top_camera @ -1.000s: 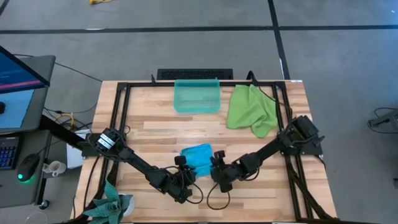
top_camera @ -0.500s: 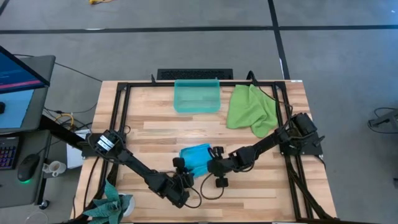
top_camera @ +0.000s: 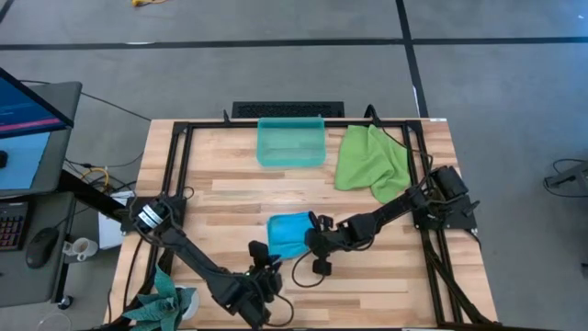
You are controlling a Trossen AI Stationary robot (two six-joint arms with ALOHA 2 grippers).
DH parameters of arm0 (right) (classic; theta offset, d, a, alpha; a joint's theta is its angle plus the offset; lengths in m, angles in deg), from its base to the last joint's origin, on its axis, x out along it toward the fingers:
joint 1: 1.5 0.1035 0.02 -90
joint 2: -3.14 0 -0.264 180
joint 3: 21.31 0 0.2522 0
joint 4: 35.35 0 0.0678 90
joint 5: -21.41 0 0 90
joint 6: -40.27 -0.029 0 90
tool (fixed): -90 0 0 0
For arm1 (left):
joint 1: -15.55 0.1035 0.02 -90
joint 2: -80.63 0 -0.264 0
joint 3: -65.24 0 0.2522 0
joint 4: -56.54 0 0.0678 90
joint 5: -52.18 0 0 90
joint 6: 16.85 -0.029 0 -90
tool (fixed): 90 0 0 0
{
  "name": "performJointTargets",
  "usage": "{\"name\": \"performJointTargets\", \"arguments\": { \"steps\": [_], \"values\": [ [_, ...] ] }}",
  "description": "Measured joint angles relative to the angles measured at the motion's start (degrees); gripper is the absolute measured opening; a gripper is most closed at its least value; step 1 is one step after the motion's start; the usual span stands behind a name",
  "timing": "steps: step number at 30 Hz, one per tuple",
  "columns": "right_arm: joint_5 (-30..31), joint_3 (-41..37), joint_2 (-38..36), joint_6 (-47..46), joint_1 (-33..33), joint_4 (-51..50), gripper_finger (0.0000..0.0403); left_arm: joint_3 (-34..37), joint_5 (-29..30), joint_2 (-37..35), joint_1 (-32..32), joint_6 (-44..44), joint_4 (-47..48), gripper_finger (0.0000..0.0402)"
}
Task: Roll microfiber towels into tight, uniform cylinder then place into a basket
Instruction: Roll the blue microfiber cloth
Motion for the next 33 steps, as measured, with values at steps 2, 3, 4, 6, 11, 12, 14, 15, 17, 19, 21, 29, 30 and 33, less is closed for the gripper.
{"name": "performJointTargets", "arguments": {
  "steps": [2, 3, 4, 6, 11, 12, 14, 15, 17, 19, 21, 29, 30, 33],
  "values": [
    [-1.5, 0.5, 0.1, -1.2, 0.0, -0.1, 0.0037, -0.1, -1.2, 0.0, -0.2, -1.9, -0.2, 0.0103],
    [-2.4, 0.7, 0.2, -1.7, 0.0, 0.0, 0.0037, 0.0, -2.3, 0.0, -0.2, -2.4, -0.1, 0.0103],
    [-3.1, 0.9, 0.2, -2.1, 0.0, -0.1, 0.0037, 0.3, -3.5, 0.0, -0.1, -2.6, -0.1, 0.0103],
    [-3.7, 1.1, 0.3, -3.3, 0.2, -0.1, 0.0034, 0.8, -6.5, 0.0, 0.2, -2.9, -0.2, 0.0103],
    [-3.9, 1.1, 0.3, -4.0, 0.2, -0.1, 0.0031, 1.2, -11.4, 0.0, 1.8, -2.4, 0.0, 0.0105],
    [-3.9, 1.1, 0.3, -4.2, 0.2, -0.1, 0.0031, 1.2, -12.2, 0.0, 2.1, -2.5, 0.0, 0.0107],
    [-3.7, 1.1, 0.3, -4.8, 0.2, -0.1, 0.0033, 1.2, -13.9, 0.0, 2.7, -2.6, 0.0, 0.0115],
    [-3.7, 1.1, 0.3, -4.8, 0.2, -0.1, 0.0034, 1.2, -14.7, 0.0, 2.9, -2.8, 0.0, 0.0121],
    [-3.7, 1.1, 0.3, -4.8, 0.2, -0.1, 0.0035, 1.2, -16.3, 0.0, 3.4, -2.8, -0.1, 0.0137],
    [-3.7, 1.1, 0.3, -4.8, 0.2, 0.0, 0.0033, 1.2, -17.3, -0.1, 4.0, -2.1, -0.1, 0.0155],
    [-3.6, 1.1, 0.3, -4.8, 0.2, -0.1, 0.0032, 1.2, -17.6, -0.1, 4.4, -1.9, -0.1, 0.0174],
    [-3.5, 1.1, 0.3, -4.8, 0.2, 0.0, 0.0034, 1.2, -19.6, -0.1, 6.1, -0.6, -0.1, 0.0211],
    [-3.5, 1.1, 0.3, -4.8, 0.2, 0.0, 0.0034, 1.5, -19.6, -0.1, 6.2, -0.5, -0.4, 0.0212],
    [-3.4, 1.1, 0.3, -4.8, 0.2, 0.0, 0.0032, 3.6, -19.8, -0.3, 6.3, -0.9, -2.1, 0.0212]
  ]
}}
